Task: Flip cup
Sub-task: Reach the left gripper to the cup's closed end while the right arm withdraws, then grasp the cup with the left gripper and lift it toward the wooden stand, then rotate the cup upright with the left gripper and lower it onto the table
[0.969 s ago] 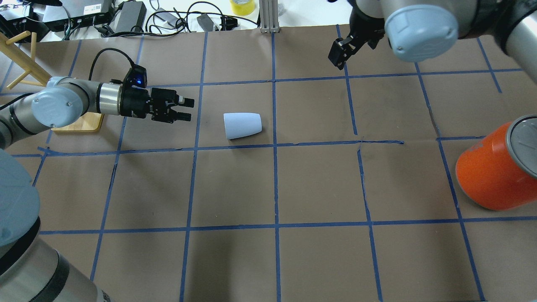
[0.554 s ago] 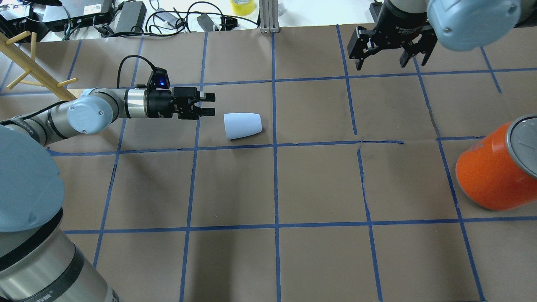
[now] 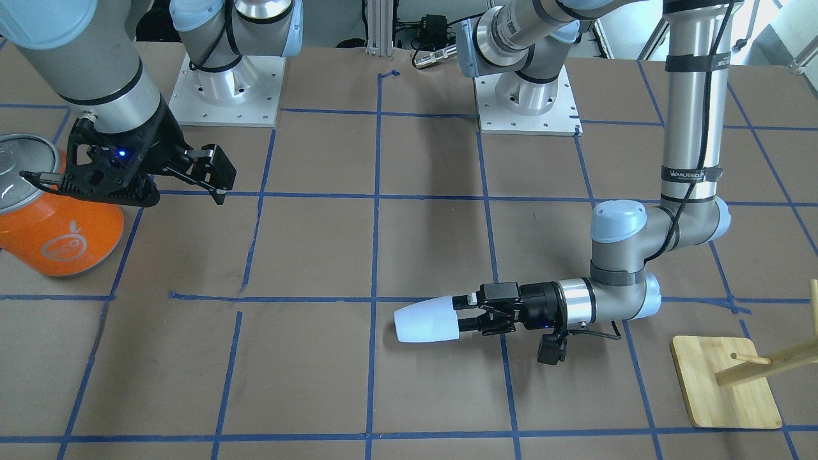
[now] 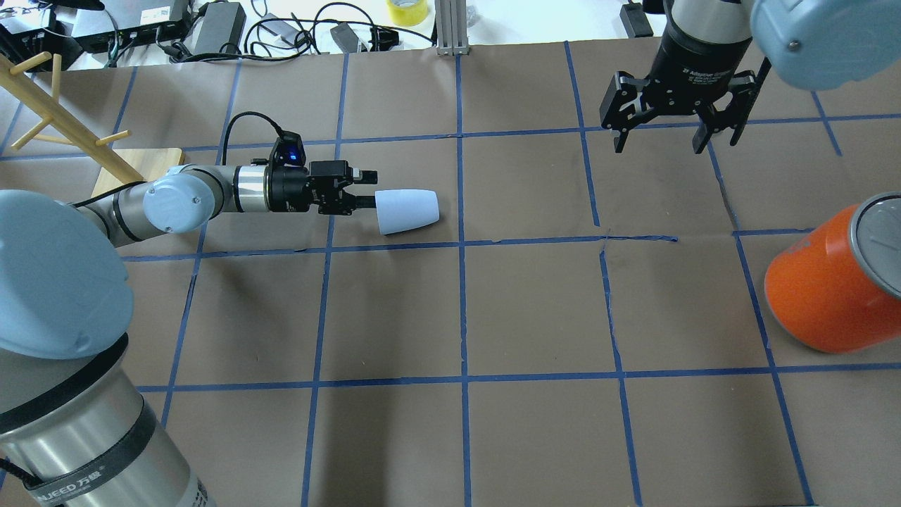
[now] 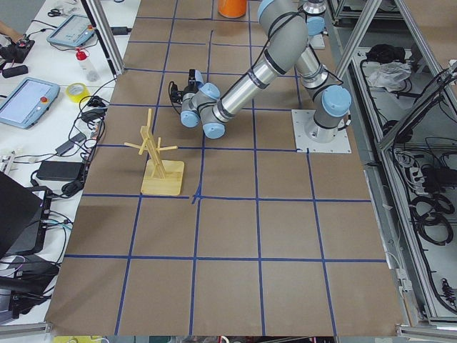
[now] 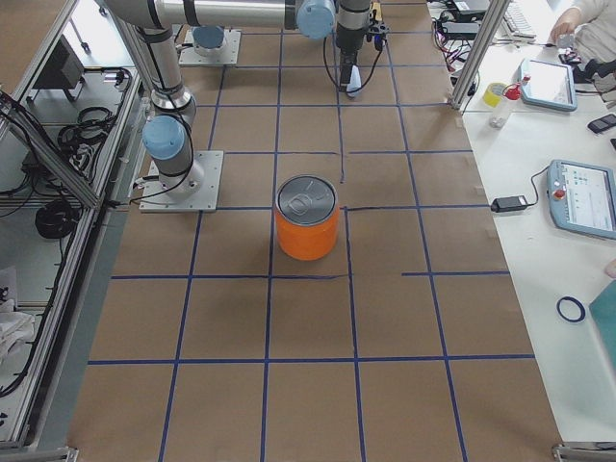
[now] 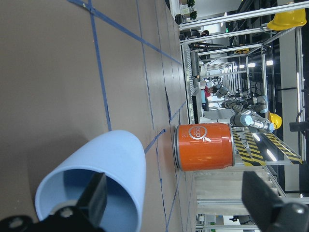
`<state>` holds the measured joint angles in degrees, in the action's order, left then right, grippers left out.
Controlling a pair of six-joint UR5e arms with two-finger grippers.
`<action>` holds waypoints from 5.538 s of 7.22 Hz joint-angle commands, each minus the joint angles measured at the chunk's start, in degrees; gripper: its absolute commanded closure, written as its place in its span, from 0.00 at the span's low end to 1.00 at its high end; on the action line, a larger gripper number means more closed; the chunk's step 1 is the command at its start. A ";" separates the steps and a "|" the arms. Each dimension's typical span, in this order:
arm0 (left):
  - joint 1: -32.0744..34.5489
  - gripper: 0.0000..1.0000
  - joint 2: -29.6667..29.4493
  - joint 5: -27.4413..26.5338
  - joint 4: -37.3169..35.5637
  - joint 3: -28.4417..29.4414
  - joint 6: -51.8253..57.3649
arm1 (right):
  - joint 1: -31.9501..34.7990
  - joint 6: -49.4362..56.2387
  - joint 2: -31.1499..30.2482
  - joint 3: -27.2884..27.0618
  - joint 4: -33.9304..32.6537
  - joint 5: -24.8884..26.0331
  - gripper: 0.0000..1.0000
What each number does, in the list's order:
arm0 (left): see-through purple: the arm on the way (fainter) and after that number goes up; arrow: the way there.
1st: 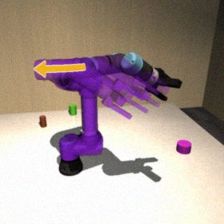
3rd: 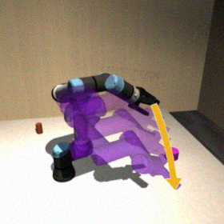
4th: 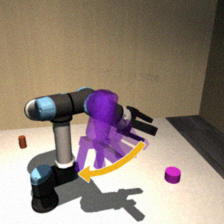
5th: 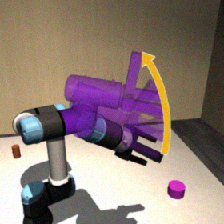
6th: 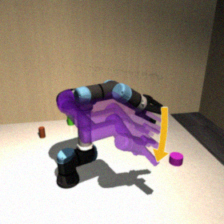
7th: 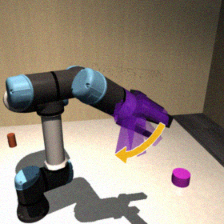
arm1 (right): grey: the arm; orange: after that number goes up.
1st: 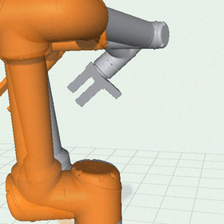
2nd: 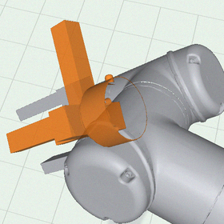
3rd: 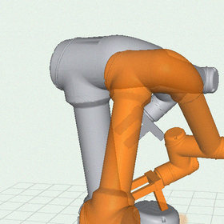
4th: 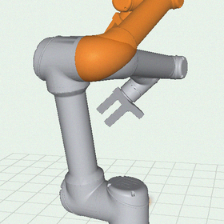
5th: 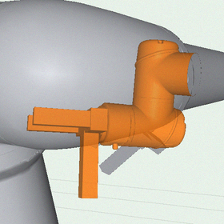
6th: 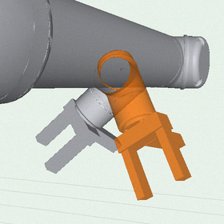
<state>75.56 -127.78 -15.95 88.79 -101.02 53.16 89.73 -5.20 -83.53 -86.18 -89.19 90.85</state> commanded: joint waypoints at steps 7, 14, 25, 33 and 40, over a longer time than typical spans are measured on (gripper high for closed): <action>3.36 1.00 2.96 7.92 0.59 -1.11 -3.04 | -0.35 -1.30 -3.83 -0.57 0.77 0.73 0.00; 4.77 1.00 13.78 -36.24 -36.04 10.39 -60.37 | -0.44 -0.60 -3.83 -0.57 0.34 0.82 0.00; 9.87 1.00 10.54 -77.65 -34.39 9.43 -31.46 | -0.35 -1.04 -3.83 -0.57 -0.10 1.00 0.00; 8.03 0.01 9.30 -76.60 -33.60 9.26 -30.84 | -0.44 -0.34 -3.92 -0.57 0.33 1.00 0.00; 9.60 0.00 27.63 -74.85 -9.49 11.81 -33.29 | -0.44 -0.33 -3.92 -0.66 0.78 2.40 0.00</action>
<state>84.63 -105.52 -91.92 72.16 -89.42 20.97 89.30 -5.47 -87.44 -86.80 -88.35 93.20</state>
